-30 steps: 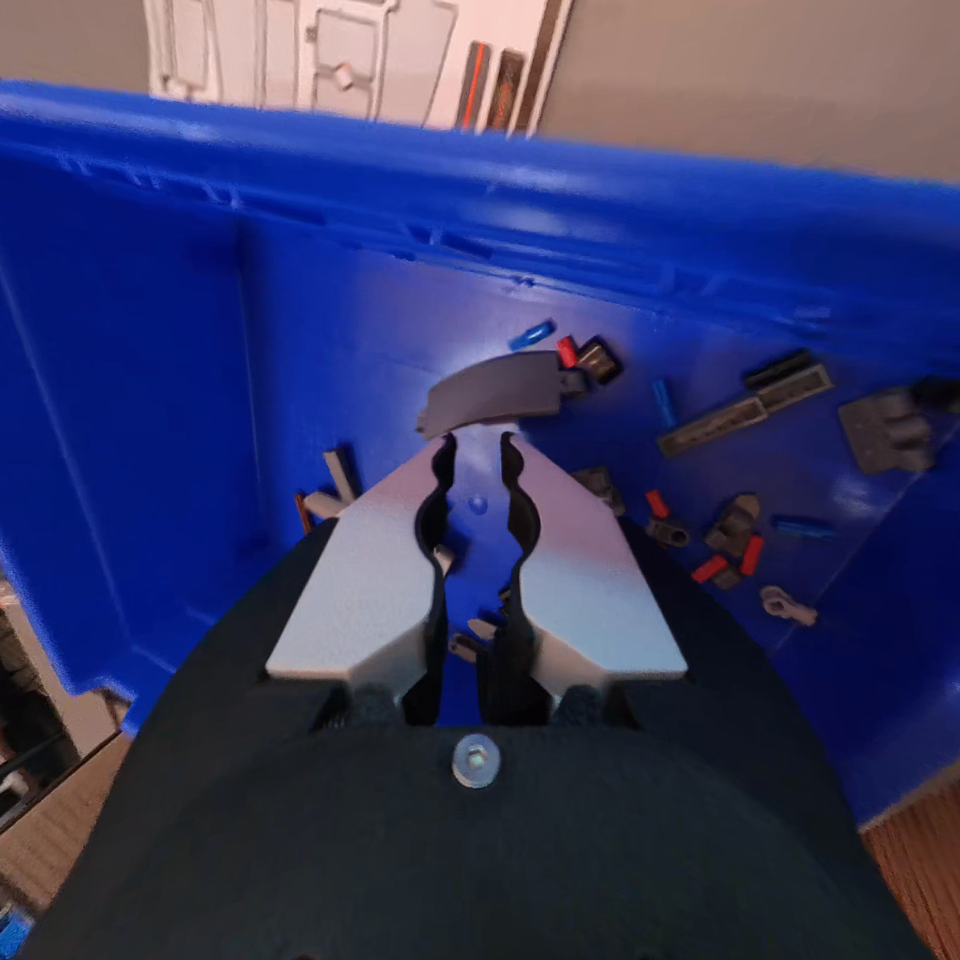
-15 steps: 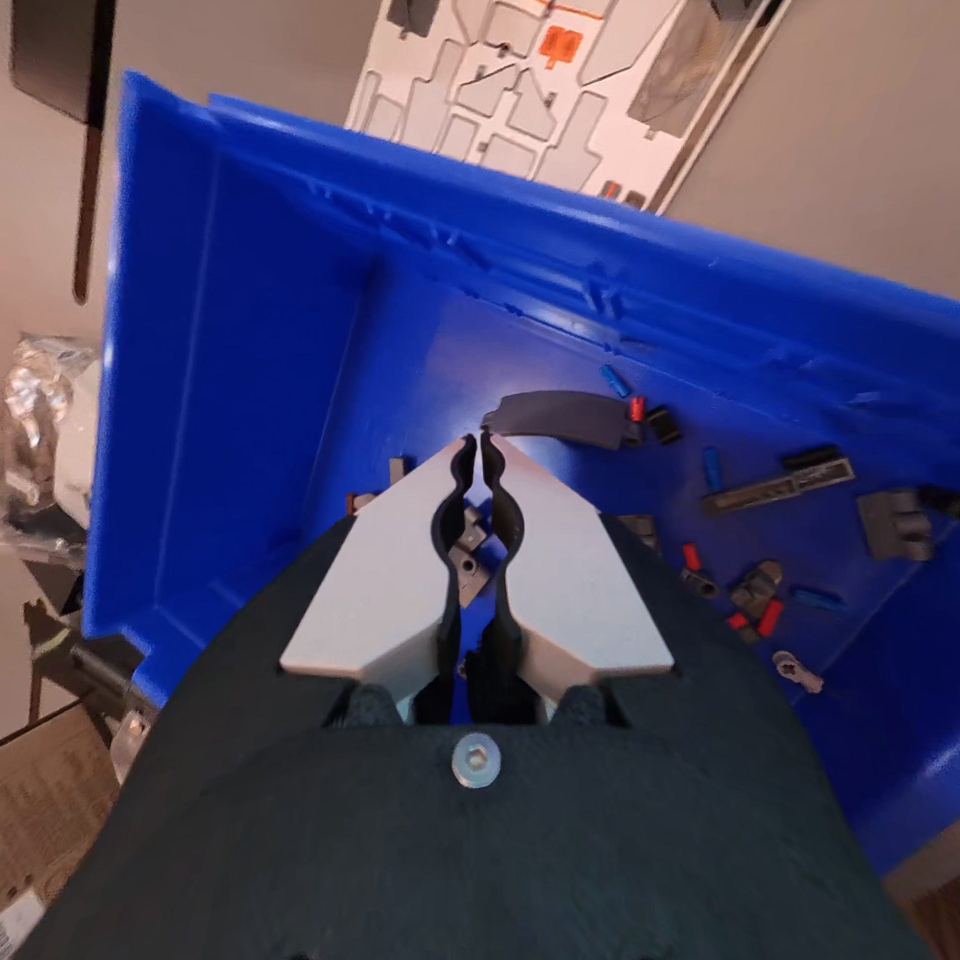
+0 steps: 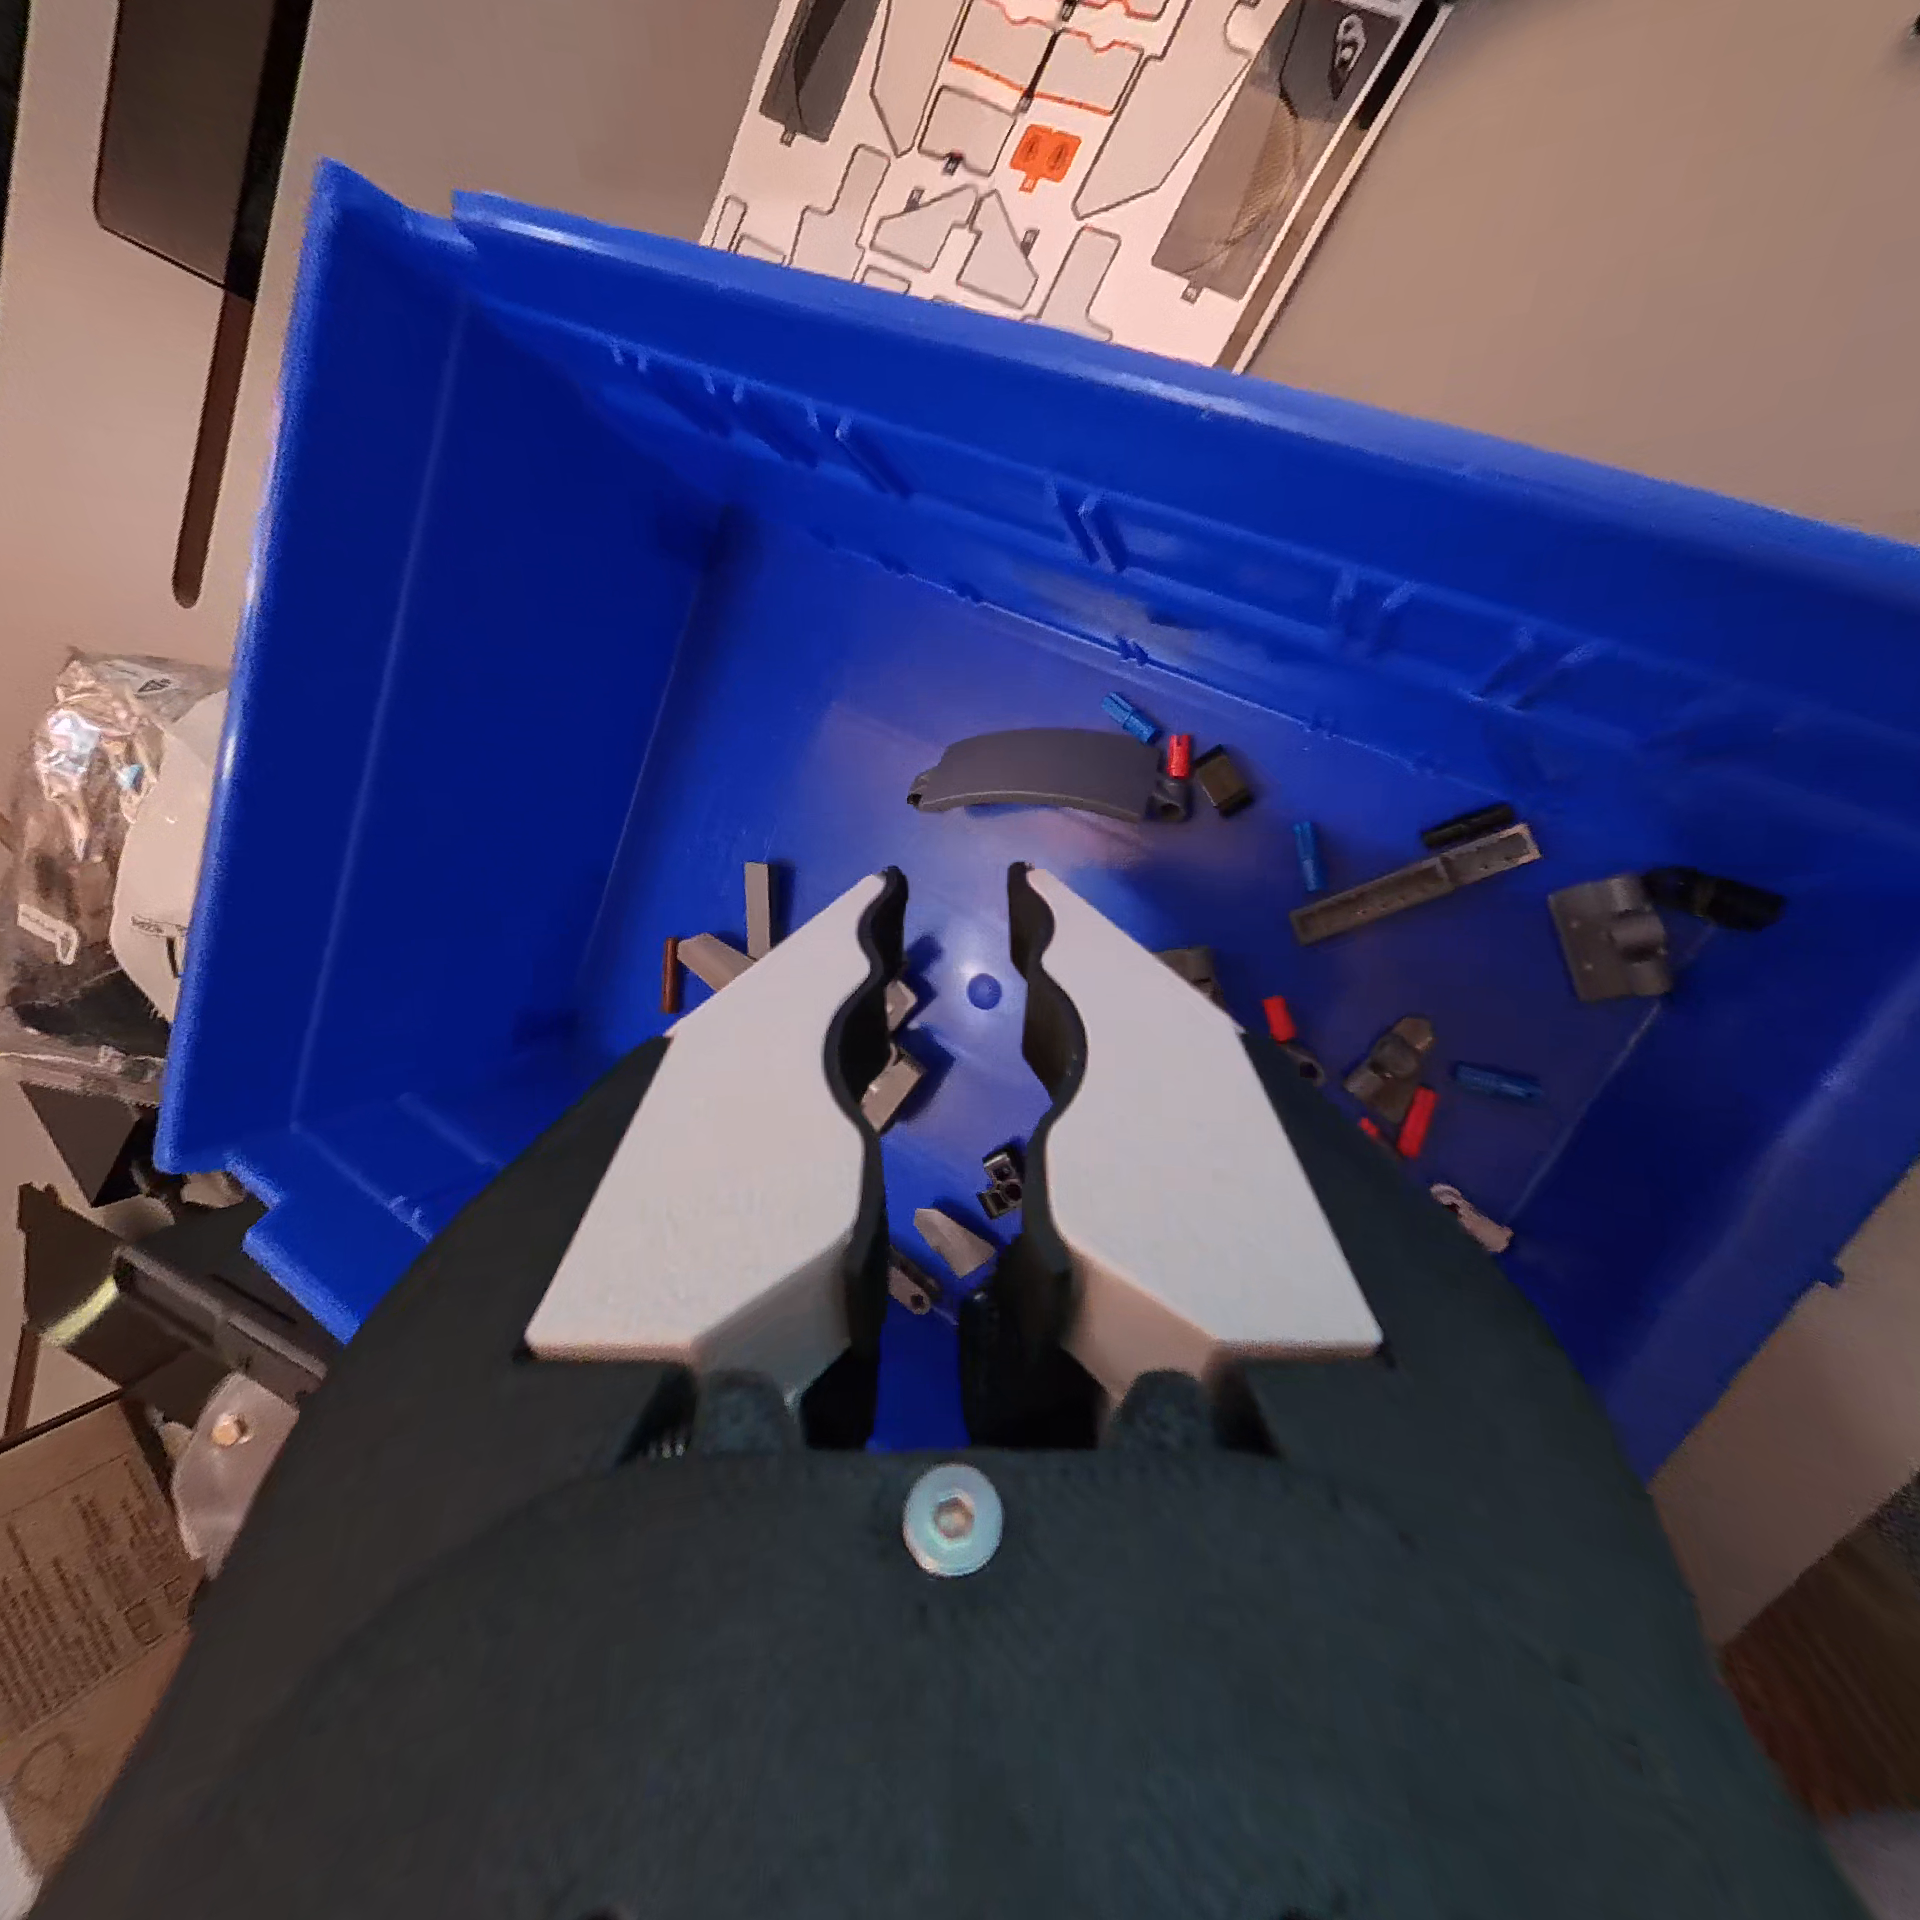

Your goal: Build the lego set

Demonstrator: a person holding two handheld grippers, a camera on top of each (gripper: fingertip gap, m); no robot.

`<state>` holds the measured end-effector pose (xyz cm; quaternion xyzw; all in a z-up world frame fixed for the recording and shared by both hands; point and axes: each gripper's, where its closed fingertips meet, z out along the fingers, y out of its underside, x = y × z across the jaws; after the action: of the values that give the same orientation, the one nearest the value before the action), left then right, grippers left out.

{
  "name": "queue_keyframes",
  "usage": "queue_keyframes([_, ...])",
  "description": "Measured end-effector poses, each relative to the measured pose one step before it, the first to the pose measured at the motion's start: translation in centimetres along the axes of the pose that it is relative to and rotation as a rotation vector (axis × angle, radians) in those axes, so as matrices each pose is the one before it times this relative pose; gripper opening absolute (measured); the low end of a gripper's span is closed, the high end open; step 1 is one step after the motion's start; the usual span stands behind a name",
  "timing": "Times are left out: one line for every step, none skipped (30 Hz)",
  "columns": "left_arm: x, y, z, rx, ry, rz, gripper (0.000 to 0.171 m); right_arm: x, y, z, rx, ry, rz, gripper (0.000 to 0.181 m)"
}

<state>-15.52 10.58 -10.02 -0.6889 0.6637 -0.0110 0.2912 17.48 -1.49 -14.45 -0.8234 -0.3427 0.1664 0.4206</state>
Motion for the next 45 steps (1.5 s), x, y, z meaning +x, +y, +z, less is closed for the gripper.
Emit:
queue_keyframes([0.164,-0.078,-0.160,0.01058,0.0108,-0.0043,0.018,-0.023,0.053,0.045,-0.0042,-0.0007,-0.0012,0.019])
queue_keyframes([0.139,0.019,-0.092,0.00368,0.0076,-0.0017,0.019,-0.017,0.048,0.031,-0.0038,-0.0003,-0.0013,0.019])
queue_keyframes([0.353,0.211,-0.046,-0.00623,0.0182,0.0007,0.020,-0.005,0.039,0.032,-0.0029,0.0002,-0.0009,0.019])
queue_keyframes([0.431,0.135,-0.070,-0.00003,0.0204,0.0041,0.020,-0.010,0.021,0.023,-0.0016,-0.0001,-0.0008,0.019])
queue_keyframes([0.216,-0.059,-0.126,0.00984,0.0072,0.0016,0.020,0.000,0.007,-0.007,-0.0002,0.0002,-0.0005,0.019])
queue_keyframes([0.219,-0.053,-0.106,0.00698,0.0092,-0.0034,0.020,0.004,-0.008,-0.013,0.0006,0.0003,0.0000,0.019])
queue_keyframes([0.169,0.088,-0.071,-0.00324,0.0050,0.0005,0.020,0.002,-0.002,-0.002,0.0005,-0.0002,0.0002,0.019])
queue_keyframes([0.023,0.175,-0.024,-0.01010,-0.0044,0.0039,0.021,-0.001,-0.010,-0.009,0.0004,-0.0005,0.0001,0.019])
queue_keyframes([0.090,0.145,-0.013,-0.00952,0.0005,0.0013,0.021,-0.007,-0.004,-0.005,0.0009,-0.0005,0.0000,0.019])
queue_keyframes([0.275,0.060,0.019,-0.00311,0.0131,-0.0004,0.023,0.001,-0.020,-0.024,0.0015,0.0000,-0.0002,0.019])
queue_keyframes([0.265,-0.001,-0.015,0.00152,0.0118,0.0012,0.023,0.005,-0.025,-0.025,0.0022,0.0006,-0.0004,0.019])
queue_keyframes([0.102,0.016,-0.032,0.00048,0.0017,-0.0007,0.025,0.002,-0.026,-0.029,0.0025,0.0009,-0.0005,0.019])
queue_keyframes([0.023,0.074,-0.053,-0.00307,-0.0021,-0.0055,0.026,-0.011,-0.028,-0.028,0.0026,0.0007,-0.0009,0.019])
queue_keyframes([-0.140,0.093,-0.101,-0.00359,-0.0119,-0.0051,0.026,-0.006,-0.041,-0.032,0.0030,0.0007,-0.0017,0.019])
queue_keyframes([-0.255,0.051,-0.160,0.00099,-0.0178,-0.0062,0.027,-0.016,-0.026,-0.033,0.0027,0.0005,-0.0017,0.019])
queue_keyframes([-0.182,0.012,-0.210,0.00579,-0.0092,-0.0131,0.027,-0.014,-0.025,-0.026,0.0021,-0.0003,-0.0016,0.019])
queue_keyframes([-0.131,0.029,-0.242,0.00625,-0.0050,-0.0128,0.028,-0.016,-0.010,-0.020,0.0013,-0.0005,-0.0008,0.019])
queue_keyframes([-0.199,0.041,-0.243,0.00571,-0.0105,-0.0081,0.028,-0.014,-0.010,-0.016,0.0010,-0.0007,-0.0004,0.019])
queue_keyframes([-0.219,0.062,-0.250,0.00408,-0.0114,-0.0089,0.028,-0.028,-0.014,-0.014,0.0013,-0.0011,-0.0012,0.019])
queue_keyframes([-0.145,0.065,-0.245,0.00306,-0.0055,-0.0108,0.028,-0.018,-0.023,-0.023,0.0016,-0.0010,-0.0014,0.019])
queue_keyframes([-0.054,0.070,-0.242,0.00222,-0.0025,-0.0069,0.028,-0.023,-0.014,-0.022,0.0018,-0.0006,-0.0009,0.019])
queue_keyframes([0.142,-0.002,-0.243,0.00674,0.0071,-0.0024,0.028,-0.006,-0.025,-0.022,0.0018,-0.0007,-0.0004,0.019])
queue_keyframes([0.231,-0.127,-0.230,0.01328,0.0117,-0.0011,0.028,-0.016,-0.012,-0.023,0.0017,-0.0008,-0.0003,0.020])
queue_keyframes([0.321,-0.114,-0.168,0.01031,0.0165,-0.0024,0.028,-0.007,-0.019,-0.008,0.0013,-0.0006,-0.0001,0.020])
queue_keyframes([0.540,-0.201,-0.126,0.01393,0.0285,0.0008,0.028,-0.002,-0.008,-0.017,0.0009,-0.0006,0.0001,0.020])
queue_keyframes([0.513,-0.251,-0.053,0.01624,0.0261,0.0032,0.028,-0.003,-0.009,-0.009,0.0004,-0.0006,0.0002,0.020])
queue_keyframes([0.353,-0.131,0.007,0.00671,0.0170,0.0013,0.029,-0.002,0.006,-0.006,-0.0001,-0.0004,0.0004,0.020])
queue_keyframes([0.462,-0.018,0.088,-0.00062,0.0228,0.0009,0.030,-0.006,0.002,-0.001,-0.0001,-0.0004,0.0001,0.020])
queue_keyframes([0.602,-0.090,0.159,0.00317,0.0322,0.0010,0.033,-0.002,0.000,0.000,0.0000,-0.0001,0.0000,0.020])
queue_keyframes([0.679,-0.040,0.252,0.00084,0.0369,0.0005,0.035,0.013,0.001,-0.004,0.0002,0.0005,0.0001,0.020])
queue_keyframes([0.515,0.061,0.355,-0.00742,0.0269,0.0032,0.039,0.012,-0.005,-0.001,0.0006,0.0012,-0.0005,0.020])
queue_keyframes([0.513,0.106,0.438,-0.01132,0.0271,0.0045,0.046,-0.003,-0.007,-0.011,0.0002,0.0010,-0.0006,0.020])
queue_keyframes([0.775,-0.067,0.505,-0.00352,0.0439,0.0045,0.059,0.003,0.014,0.007,-0.0007,0.0005,-0.0005,0.020])
queue_keyframes([0.523,-0.293,0.516,0.00862,0.0331,-0.0025,0.069,0.001,0.007,0.017,-0.0008,0.0003,-0.0006,0.020])
queue_keyframes([0.112,-0.049,0.560,-0.00740,0.0094,-0.0068,0.074,-0.005,0.006,-0.003,-0.0005,0.0004,-0.0005,0.020])
queue_keyframes([0.102,0.270,0.719,-0.02798,0.0063,-0.0036,0.084,0.004,-0.003,0.005,-0.0001,0.0007,-0.0003,0.020])
queue_keyframes([0.083,0.348,0.760,-0.03373,0.0022,0.0005,0.097,0.004,0.011,0.004,-0.0002,0.0003,-0.0001,0.020])
queue_keyframes([-0.146,0.202,0.630,-0.02316,-0.0098,-0.0059,0.103,0.006,0.000,0.004,-0.0003,0.0001,0.0002,0.020])
queue_keyframes([-0.126,0.097,0.502,-0.01523,-0.0043,-0.0115,0.106,-0.004,0.005,-0.003,-0.0004,-0.0002,0.0002,0.021])
queue_keyframes([-0.092,-0.004,0.372,-0.00554,-0.0036,-0.0045,0.109,-0.010,0.008,0.014,-0.0005,-0.0006,0.0002,0.020])
queue_keyframes([-0.089,-0.084,0.213,0.00080,-0.0032,0.0034,0.112,-0.004,0.003,0.002,-0.0005,-0.0006,0.0002,0.021])
queue_keyframes([-0.006,-0.206,0.100,0.00613,0.0045,-0.0053,0.114,0.003,0.012,0.012,-0.0008,-0.0006,0.0004,0.021])
queue_keyframes([-0.048,-0.113,0.107,0.00035,-0.0004,0.0012,0.117,-0.009,0.015,0.014,-0.0013,-0.0008,0.0006,0.021])
queue_keyframes([-0.191,0.083,0.121,-0.01013,-0.0081,0.0009,0.122,-0.004,0.022,0.007,-0.0015,-0.0009,0.0008,0.021])
queue_keyframes([-0.199,0.202,0.173,-0.02007,-0.0030,-0.0079,0.127,-0.001,0.010,0.016,-0.0010,-0.0004,0.0003,0.021])
